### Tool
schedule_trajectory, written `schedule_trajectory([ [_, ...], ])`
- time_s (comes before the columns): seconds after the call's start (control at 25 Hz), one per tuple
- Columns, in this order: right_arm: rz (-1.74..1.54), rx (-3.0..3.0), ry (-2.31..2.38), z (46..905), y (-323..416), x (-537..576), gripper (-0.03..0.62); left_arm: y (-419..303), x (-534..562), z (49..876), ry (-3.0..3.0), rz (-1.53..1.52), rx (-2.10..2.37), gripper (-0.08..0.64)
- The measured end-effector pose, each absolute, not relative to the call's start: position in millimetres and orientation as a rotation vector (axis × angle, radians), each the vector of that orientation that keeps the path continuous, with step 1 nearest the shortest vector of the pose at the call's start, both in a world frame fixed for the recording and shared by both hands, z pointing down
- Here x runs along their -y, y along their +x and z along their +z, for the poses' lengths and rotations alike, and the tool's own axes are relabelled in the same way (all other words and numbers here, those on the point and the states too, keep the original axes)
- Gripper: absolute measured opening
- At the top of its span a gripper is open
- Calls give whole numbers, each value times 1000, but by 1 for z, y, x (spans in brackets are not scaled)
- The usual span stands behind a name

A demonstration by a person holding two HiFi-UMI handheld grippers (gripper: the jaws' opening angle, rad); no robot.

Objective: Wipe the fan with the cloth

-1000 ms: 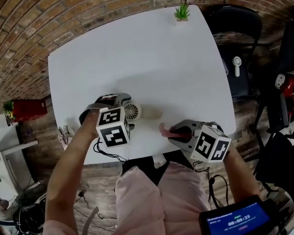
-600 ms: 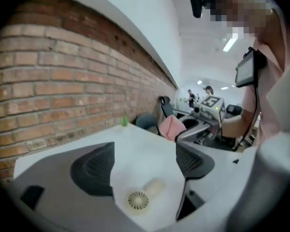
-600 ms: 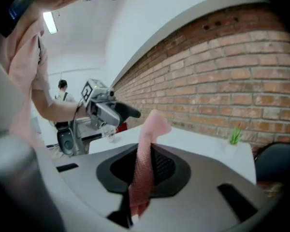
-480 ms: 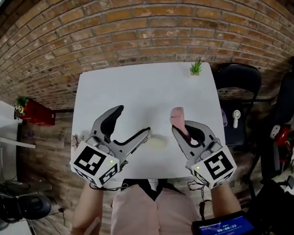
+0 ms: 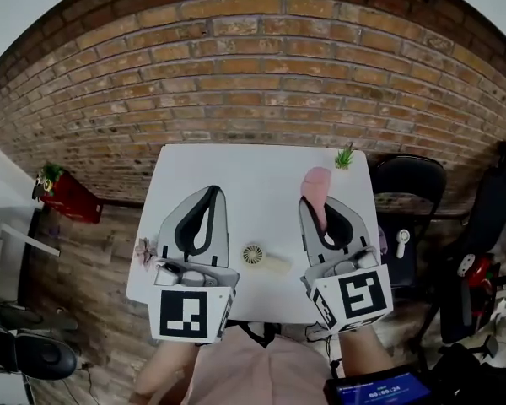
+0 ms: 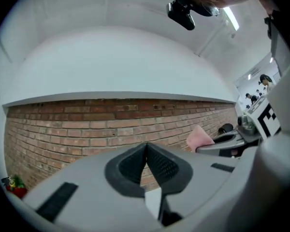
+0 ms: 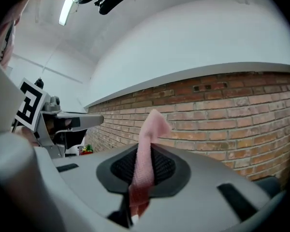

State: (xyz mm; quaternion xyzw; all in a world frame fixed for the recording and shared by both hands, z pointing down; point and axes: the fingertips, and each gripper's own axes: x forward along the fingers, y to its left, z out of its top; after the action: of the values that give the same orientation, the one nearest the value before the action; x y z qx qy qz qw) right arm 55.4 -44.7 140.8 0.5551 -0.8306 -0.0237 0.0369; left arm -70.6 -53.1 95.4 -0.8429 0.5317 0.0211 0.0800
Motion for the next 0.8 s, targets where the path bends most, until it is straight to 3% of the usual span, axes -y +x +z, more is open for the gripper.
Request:
schedule_trajectory([
  [0.8,-68,2521,1721,150,52,32,34,-65,34,104,-2503,19,-1613,12],
])
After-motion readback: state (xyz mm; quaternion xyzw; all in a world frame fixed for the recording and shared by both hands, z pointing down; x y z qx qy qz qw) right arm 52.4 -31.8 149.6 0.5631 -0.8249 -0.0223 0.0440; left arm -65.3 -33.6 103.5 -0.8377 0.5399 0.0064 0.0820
